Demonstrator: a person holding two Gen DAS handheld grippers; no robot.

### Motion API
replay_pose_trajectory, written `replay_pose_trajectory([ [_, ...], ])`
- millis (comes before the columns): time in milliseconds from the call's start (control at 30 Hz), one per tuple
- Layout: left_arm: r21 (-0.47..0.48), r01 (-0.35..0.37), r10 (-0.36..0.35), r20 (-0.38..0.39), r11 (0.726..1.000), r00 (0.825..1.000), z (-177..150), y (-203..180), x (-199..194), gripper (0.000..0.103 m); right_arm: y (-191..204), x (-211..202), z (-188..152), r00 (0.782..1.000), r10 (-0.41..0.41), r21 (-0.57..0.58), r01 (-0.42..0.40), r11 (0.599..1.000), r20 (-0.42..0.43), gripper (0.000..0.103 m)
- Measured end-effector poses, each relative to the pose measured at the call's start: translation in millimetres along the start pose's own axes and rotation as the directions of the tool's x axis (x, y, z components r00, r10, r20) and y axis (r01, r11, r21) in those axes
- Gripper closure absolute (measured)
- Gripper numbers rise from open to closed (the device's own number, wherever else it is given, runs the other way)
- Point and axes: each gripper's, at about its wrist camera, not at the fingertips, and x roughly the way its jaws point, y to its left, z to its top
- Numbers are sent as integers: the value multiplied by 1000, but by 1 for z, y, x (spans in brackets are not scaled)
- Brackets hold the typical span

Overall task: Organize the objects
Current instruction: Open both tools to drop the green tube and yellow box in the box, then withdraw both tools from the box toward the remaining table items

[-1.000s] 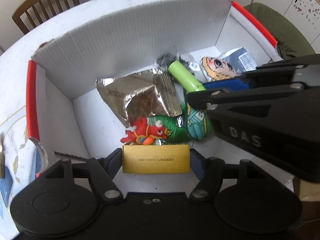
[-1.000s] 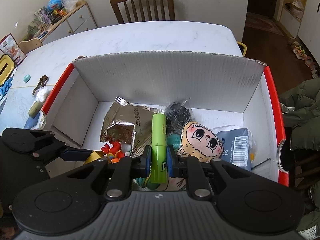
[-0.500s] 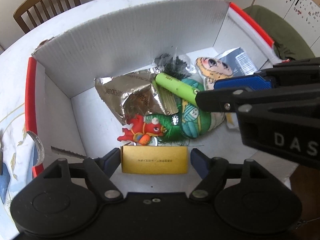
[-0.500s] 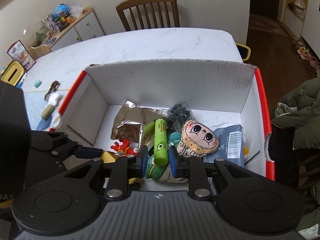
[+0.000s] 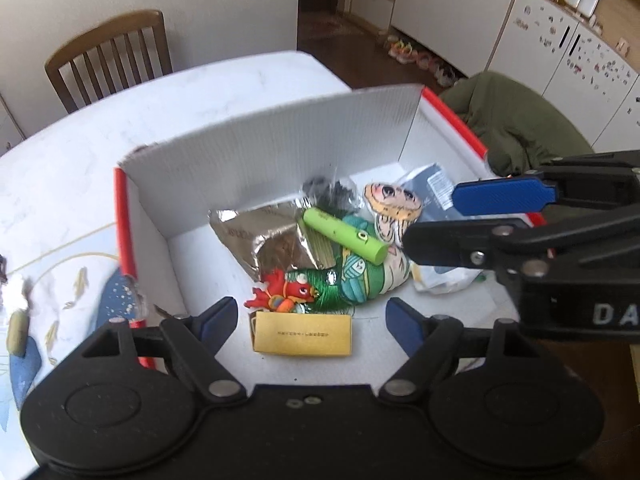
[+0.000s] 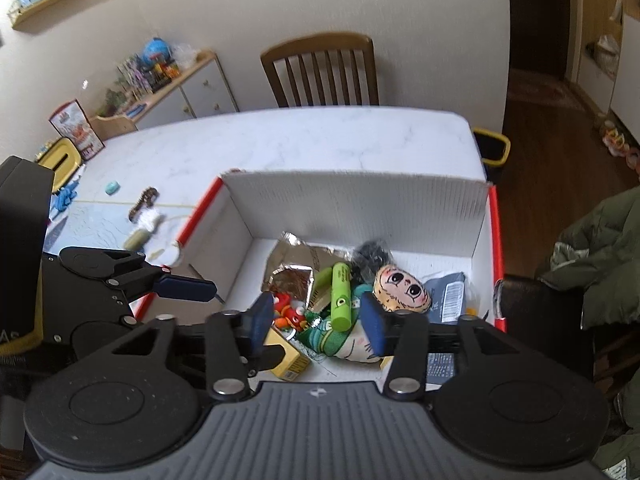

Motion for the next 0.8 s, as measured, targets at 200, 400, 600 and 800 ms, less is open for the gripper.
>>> replay_pose_trajectory([
  [200,-25,-8,10,68,1000,998,-4,9,-24,23,5,-24,-1,998,12,-1,-12,1000,54,52],
  [400,-35,-20,25,140,999,990,-12,20,-54,22,11,-37,-7,997,15,-3,-15,1000,81,49],
  [600,-53,-12,22,196,999,980,-20,37,-78,19,24,-46,-14,995,14,-15,-13,1000,103,44],
  [800,-79,1,19,245,997,969,-29,62,-100,16,45,-51,-16,991,2,-10,-1,1000,133,36],
])
